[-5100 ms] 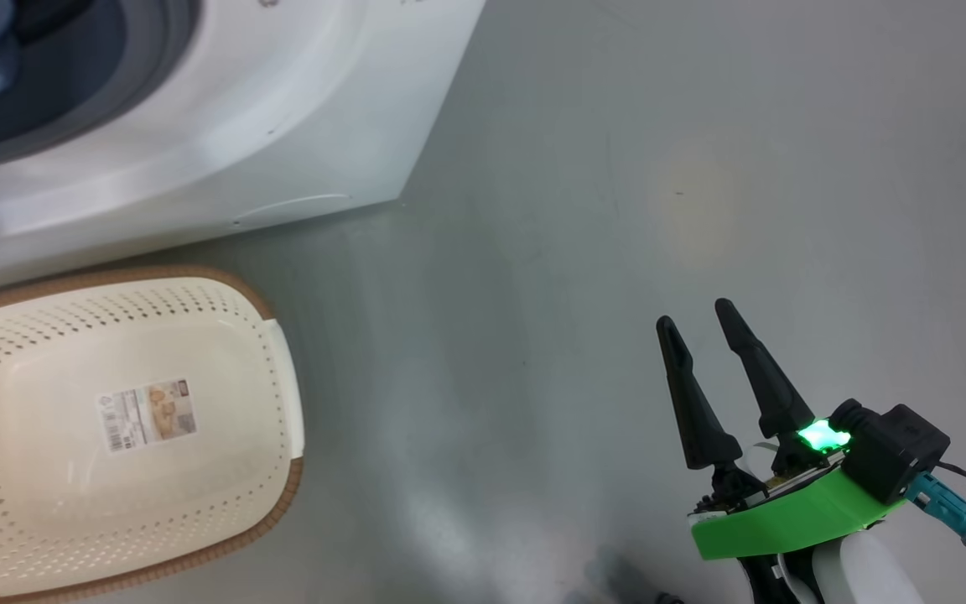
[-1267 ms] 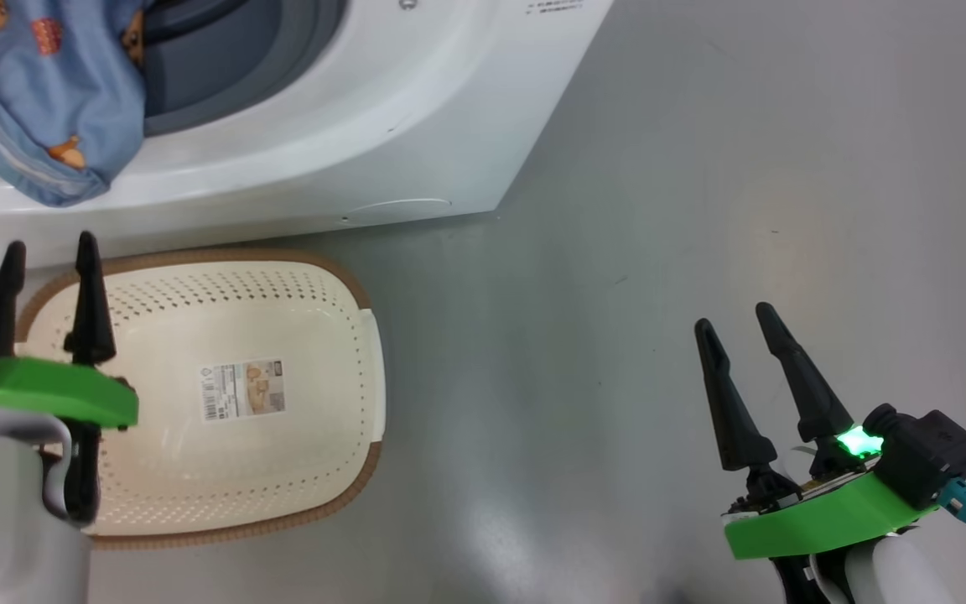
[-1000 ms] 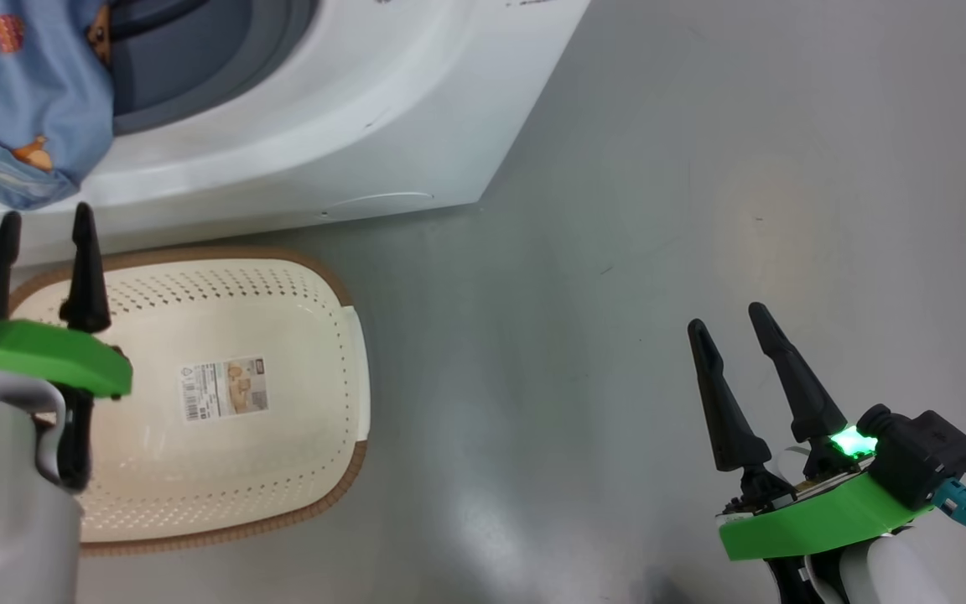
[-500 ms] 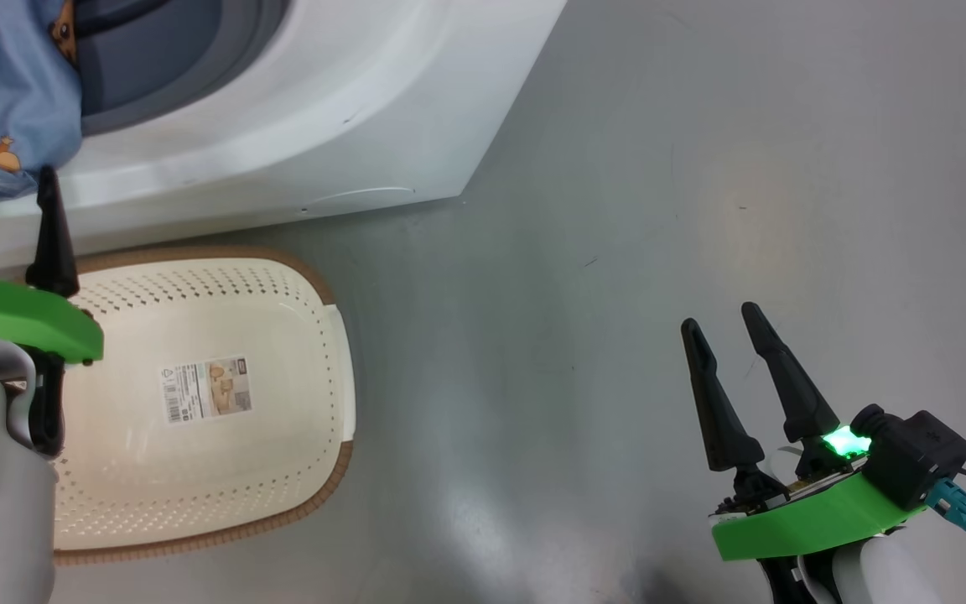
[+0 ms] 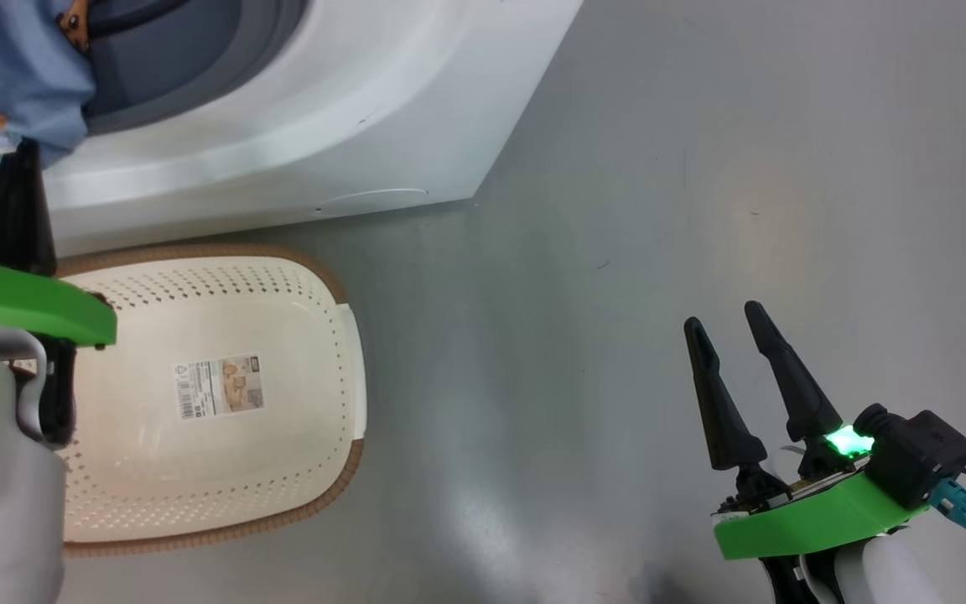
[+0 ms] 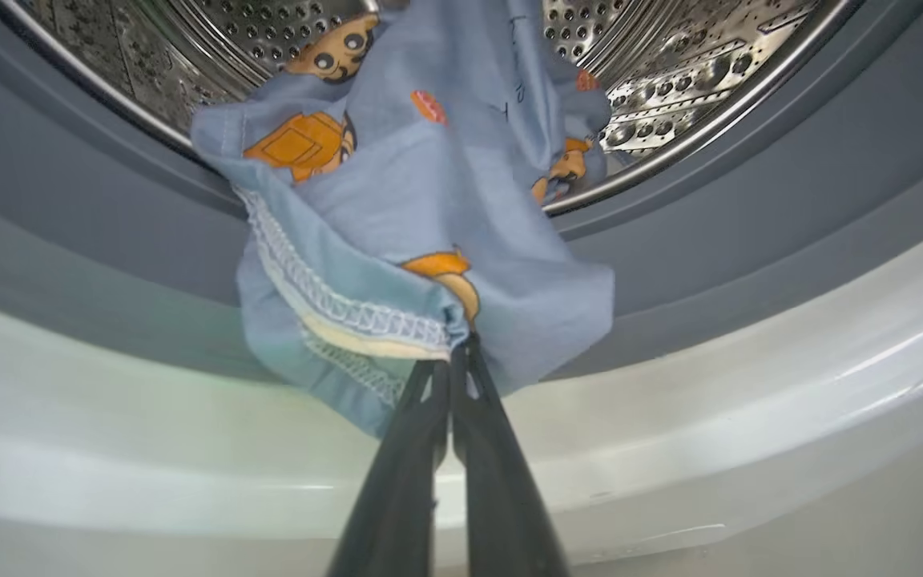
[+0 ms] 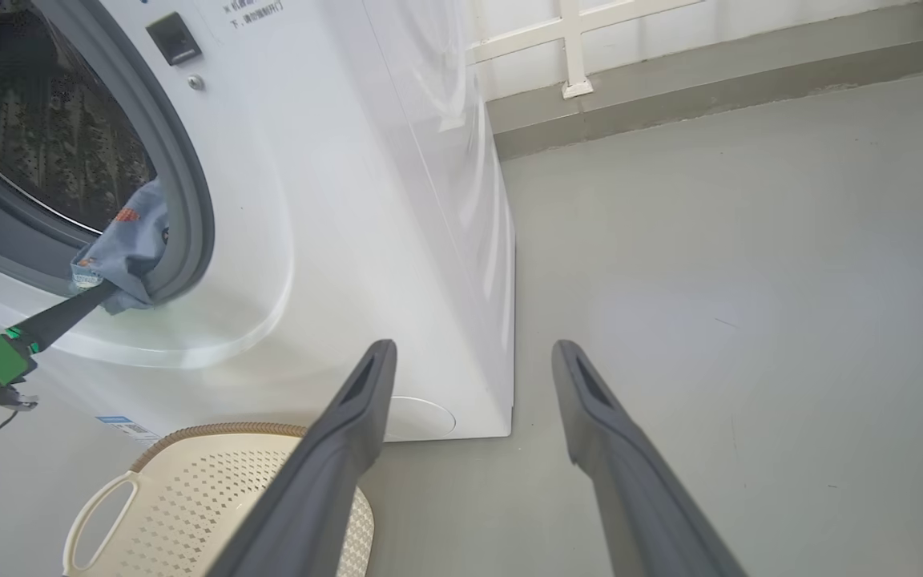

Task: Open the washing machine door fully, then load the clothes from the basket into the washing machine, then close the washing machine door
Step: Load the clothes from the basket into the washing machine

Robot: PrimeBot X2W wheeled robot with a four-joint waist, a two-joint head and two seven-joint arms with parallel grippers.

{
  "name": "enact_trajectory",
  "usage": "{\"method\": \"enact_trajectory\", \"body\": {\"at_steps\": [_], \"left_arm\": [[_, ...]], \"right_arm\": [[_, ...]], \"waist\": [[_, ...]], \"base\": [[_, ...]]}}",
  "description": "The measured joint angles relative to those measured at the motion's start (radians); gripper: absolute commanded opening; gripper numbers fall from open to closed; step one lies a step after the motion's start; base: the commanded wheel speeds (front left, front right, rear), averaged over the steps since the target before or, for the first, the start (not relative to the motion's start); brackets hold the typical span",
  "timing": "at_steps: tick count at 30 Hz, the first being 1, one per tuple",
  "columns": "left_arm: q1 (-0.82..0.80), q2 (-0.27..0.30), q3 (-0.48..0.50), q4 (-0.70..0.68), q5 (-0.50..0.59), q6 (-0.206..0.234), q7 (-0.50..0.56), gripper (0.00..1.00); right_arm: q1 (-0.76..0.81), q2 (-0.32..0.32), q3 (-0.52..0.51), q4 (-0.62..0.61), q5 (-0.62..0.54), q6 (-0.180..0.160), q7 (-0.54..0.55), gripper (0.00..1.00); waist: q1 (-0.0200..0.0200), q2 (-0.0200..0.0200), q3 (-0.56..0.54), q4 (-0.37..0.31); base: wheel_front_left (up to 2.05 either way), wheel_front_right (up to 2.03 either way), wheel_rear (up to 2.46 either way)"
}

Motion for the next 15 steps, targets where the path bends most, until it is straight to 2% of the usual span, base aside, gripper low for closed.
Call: {"method": "enact_trajectory", "body": {"at_steps": [7, 10, 15], "left_arm": [[0.058, -0.002, -0.007, -0.148, -0.025, 0.000, 0.000, 0.00], [0.044, 0.007, -0.022, -0.155, -0.025, 0.000, 0.000, 0.00], [-0.051, 0.063, -0.051, -0.117, -0.036, 0.000, 0.000, 0.00]], "right_arm": [[0.000, 0.000, 0.000, 0.001, 0.000, 0.000, 0.000, 1.00], [0.000, 0.000, 0.004, 0.003, 0.000, 0.000, 0.000, 1.00], [-0.019, 0.000, 0.016, 0.004, 0.000, 0.000, 0.000, 1.00]], "waist": [[0.0000, 0.0000, -0.011, 0.013], [0.0000, 0.0000, -0.011, 0.014], [0.0000, 0.0000, -0.009, -0.001]], "base": [[0.00, 0.00, 0.00], [0.00, 0.00, 0.00], [0.00, 0.00, 0.00]]}}
